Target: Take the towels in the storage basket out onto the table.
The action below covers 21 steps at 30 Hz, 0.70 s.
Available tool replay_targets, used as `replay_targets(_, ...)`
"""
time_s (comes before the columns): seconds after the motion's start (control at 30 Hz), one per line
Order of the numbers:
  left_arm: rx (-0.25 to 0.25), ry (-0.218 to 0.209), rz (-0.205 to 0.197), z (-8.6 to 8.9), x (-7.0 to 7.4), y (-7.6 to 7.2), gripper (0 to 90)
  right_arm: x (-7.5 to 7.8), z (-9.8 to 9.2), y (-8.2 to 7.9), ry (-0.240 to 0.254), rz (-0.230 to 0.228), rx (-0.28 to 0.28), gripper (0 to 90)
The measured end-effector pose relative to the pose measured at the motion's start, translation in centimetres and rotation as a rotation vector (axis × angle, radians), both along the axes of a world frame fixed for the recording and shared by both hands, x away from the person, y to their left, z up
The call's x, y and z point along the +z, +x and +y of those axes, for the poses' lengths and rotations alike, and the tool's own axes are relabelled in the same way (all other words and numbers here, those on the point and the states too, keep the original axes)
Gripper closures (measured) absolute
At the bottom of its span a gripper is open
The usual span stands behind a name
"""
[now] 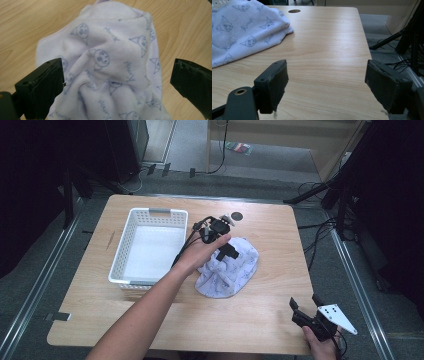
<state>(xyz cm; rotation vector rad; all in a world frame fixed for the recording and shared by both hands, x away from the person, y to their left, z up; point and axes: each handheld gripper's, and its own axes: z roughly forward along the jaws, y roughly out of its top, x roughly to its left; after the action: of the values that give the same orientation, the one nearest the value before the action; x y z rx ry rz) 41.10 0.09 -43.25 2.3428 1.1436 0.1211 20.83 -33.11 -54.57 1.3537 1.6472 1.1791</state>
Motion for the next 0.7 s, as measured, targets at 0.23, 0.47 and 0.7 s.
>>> replay_targets(0.23,0.023,-0.004,-0.030,2.1,0.8,-0.3,0.0,0.0,0.0,0.0,0.001,0.000,-0.001,19.0)
replay_targets(0.47,0.058,-0.004,-0.043,5.0,1.2,-0.8,0.0,0.0,0.0,0.0,0.000,0.003,0.001,19.1)
replay_targets(0.7,0.084,-0.007,-0.058,7.3,1.6,-1.3,0.0,0.0,0.0,0.1,-0.002,0.004,0.000,19.3)
